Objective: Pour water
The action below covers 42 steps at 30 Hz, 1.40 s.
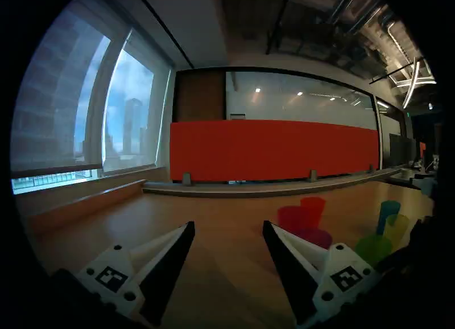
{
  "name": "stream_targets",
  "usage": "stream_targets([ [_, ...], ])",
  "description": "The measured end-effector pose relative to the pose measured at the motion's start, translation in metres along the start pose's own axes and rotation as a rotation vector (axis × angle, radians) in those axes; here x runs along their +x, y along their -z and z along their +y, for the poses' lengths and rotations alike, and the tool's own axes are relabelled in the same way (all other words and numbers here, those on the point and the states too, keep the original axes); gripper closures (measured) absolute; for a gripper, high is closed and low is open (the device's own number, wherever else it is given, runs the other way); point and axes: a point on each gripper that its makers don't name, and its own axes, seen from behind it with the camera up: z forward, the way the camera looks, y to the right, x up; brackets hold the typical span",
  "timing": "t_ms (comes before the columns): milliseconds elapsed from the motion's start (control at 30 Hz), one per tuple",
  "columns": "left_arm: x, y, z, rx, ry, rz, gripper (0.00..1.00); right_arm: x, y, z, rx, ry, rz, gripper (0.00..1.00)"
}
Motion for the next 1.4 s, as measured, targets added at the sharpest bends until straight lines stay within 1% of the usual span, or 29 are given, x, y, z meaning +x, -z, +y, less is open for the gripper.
stream_targets([
  [467, -0.0001, -0.0002, 0.0004, 0.000, 0.000, 0.000, 0.12, 0.0037, 0.0046, 0.0009, 0.007, -0.009, 0.006, 0.01],
  [1400, -0.0002, 0.0002, 0.0000, 0.000, 0.000, 0.000, 0.12, 0.0030, 0.0042, 0.0013, 0.007, -0.010, 0.006, 0.01],
])
